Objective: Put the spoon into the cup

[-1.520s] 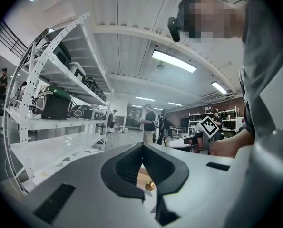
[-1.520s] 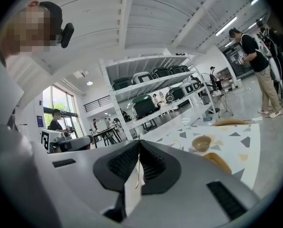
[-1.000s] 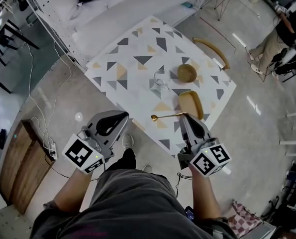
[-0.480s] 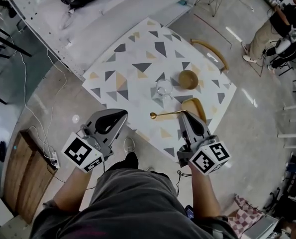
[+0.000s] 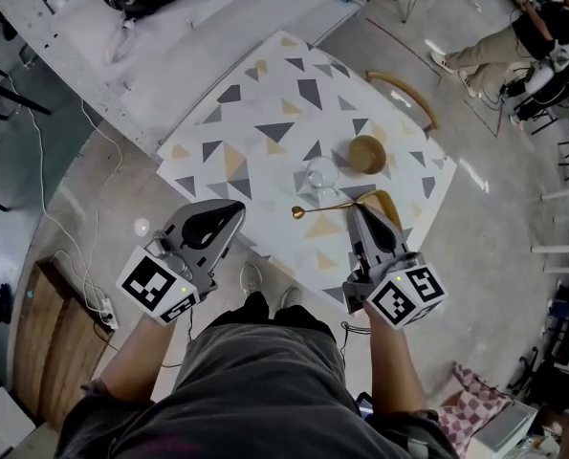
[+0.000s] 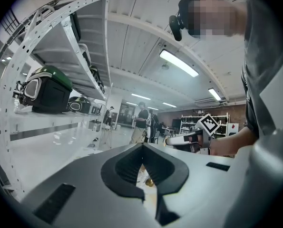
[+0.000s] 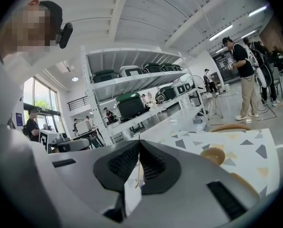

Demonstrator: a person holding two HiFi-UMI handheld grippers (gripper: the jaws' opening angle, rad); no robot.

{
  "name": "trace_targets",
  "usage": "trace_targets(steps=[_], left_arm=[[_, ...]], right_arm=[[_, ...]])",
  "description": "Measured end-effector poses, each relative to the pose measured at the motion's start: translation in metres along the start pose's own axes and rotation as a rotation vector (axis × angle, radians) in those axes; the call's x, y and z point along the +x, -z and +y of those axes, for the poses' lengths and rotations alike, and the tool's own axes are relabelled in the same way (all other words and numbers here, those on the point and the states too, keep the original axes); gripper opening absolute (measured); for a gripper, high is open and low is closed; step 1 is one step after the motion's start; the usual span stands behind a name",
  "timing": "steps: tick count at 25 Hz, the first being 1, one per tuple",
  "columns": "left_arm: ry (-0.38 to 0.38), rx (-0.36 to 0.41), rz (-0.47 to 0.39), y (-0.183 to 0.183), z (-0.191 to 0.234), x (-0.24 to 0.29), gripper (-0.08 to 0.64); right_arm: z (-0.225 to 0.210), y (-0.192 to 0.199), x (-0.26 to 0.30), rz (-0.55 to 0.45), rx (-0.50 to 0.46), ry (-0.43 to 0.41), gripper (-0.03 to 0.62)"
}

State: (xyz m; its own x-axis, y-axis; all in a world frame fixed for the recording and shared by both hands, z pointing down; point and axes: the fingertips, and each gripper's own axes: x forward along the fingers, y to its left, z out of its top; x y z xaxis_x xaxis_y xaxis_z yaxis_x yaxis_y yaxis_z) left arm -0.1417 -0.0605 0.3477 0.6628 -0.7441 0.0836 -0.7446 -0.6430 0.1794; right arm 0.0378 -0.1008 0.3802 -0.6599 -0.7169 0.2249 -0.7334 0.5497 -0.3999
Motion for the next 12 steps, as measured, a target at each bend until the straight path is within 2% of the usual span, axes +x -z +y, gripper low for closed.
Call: trace_targets(steps=[12], left_arm=[[-0.008,-0.006,0.017,0.006,0.014,0.02,0.014]], right_arm=[[-0.02,-0.005,0.021,-0.002,0.002,0.006,0.024]])
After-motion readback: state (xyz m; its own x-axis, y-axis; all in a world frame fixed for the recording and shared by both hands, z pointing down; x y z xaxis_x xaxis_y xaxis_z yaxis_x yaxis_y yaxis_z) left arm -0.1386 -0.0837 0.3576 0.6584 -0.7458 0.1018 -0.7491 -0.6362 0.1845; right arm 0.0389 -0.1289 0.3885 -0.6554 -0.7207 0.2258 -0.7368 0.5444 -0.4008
